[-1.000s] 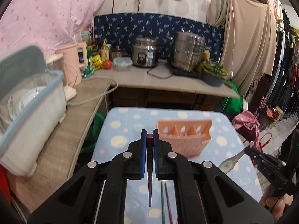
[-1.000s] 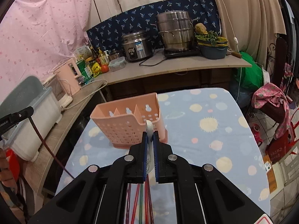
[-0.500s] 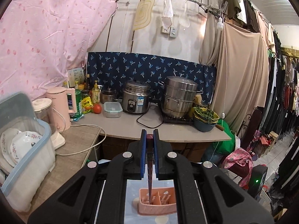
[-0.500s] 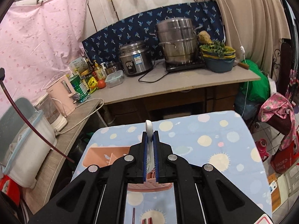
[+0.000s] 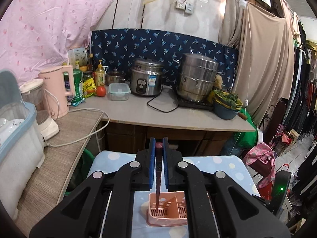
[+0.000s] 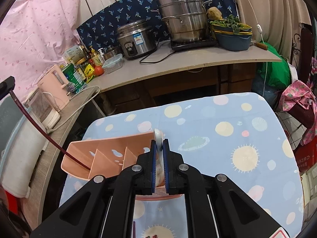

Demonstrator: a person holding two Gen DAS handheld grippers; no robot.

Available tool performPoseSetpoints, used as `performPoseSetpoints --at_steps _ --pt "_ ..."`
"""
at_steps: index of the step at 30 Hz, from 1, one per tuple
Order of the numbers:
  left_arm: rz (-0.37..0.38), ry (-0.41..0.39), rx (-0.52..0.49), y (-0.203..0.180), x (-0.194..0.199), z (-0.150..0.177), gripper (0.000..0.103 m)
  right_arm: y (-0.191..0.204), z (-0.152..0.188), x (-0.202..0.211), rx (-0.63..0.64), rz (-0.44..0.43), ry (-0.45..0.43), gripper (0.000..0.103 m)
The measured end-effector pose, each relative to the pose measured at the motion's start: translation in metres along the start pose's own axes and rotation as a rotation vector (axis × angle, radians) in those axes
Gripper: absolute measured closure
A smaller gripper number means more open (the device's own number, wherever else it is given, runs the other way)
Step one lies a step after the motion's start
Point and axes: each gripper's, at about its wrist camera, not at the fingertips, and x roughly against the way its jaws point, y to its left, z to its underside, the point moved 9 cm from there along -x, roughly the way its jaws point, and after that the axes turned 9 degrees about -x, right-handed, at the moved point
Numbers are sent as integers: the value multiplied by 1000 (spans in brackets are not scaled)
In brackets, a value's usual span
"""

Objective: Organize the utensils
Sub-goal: 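Lower the spoon and chopstick into the pink caddy and open both grippers, then move both open grippers back over the remaining chopsticks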

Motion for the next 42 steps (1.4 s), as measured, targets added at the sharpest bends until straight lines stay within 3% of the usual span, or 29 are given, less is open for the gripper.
performPoseSetpoints --at_steps 3,5,7,9,13,18,28,34,42 --pt "-10 7 3 3 -1 7 95 0 0 6 7 4 -12 90" --pt "-20 14 7 6 1 10 85 0 -1 15 4 0 -23 87" --pt "-36 8 17 10 7 12 62 0 -1 27 -3 -9 -37 80" --pt "-47 -2 22 13 16 15 53 1 1 39 -5 -17 -48 76" --pt "-55 0 10 12 35 26 46 2 13 65 -7 -37 -54 68" --pt "-63 41 -9 11 56 60 42 1 43 97 7 -44 -52 58" --pt "-68 174 -10 11 98 174 42 -32 135 138 -11 -12 36 58" --pt "-60 272 -34 4 115 238 42 -53 190 149 15 52 80 58" --pt "-38 361 -46 -10 133 304 42 -78 251 155 14 89 143 58"
